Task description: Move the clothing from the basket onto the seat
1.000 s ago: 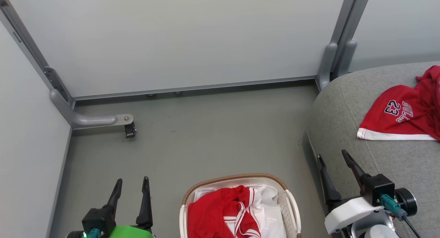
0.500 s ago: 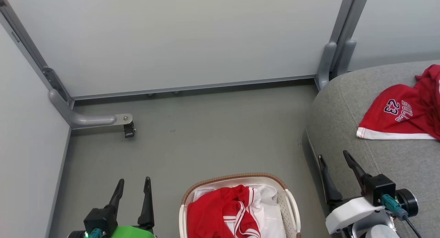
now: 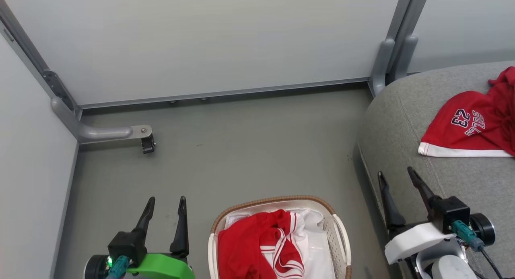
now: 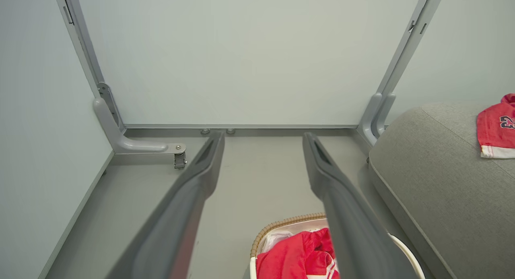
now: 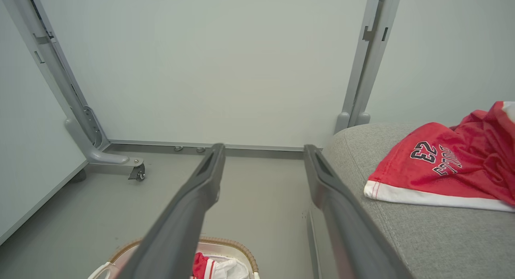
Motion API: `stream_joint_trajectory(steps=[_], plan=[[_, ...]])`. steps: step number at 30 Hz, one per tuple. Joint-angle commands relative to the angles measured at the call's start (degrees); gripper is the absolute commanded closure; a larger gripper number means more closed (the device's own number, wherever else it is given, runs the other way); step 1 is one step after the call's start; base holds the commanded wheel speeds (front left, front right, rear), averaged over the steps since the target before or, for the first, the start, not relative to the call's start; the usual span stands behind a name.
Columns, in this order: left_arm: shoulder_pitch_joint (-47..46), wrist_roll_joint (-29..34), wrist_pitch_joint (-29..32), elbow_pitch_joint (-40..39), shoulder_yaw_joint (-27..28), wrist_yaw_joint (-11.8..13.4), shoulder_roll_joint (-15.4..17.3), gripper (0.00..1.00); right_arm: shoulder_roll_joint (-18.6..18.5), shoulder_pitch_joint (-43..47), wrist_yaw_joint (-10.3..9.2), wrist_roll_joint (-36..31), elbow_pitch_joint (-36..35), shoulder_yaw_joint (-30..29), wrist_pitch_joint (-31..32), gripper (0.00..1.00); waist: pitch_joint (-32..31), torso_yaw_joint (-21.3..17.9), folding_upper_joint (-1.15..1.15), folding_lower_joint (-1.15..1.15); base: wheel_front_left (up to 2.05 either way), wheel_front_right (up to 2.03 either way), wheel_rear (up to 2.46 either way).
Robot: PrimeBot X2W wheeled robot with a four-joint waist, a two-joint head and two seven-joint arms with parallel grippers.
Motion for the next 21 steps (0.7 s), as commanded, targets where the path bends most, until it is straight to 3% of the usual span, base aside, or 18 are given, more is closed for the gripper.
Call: stream_joint_trajectory(steps=[1,7,21], plan=[[-1.64,0.6,-0.19,0.46,-0.66,-0.36,0.01,0.0,-0.21,-0.78,-0.08,-0.25,-0.55,-0.43,-0.28,0.0,1.53,-0.01,0.62,0.0,0.0,0.0,0.0],[-8.63,3.28,-0.13,5.7,-6.37,-1.77,0.02,0.0,-0.21,-3.81,-0.08,-0.99,-2.46,-1.69,-0.28,0.0,7.22,-0.23,0.62,0.0,0.0,0.0,0.0],[-32.79,4.9,0.05,31.29,-27.29,-3.08,0.14,0.0,-0.23,-15.01,-0.08,-3.4,-6.31,-1.94,-0.28,0.0,26.22,-4.77,0.62,0.0,0.0,0.0,0.0]])
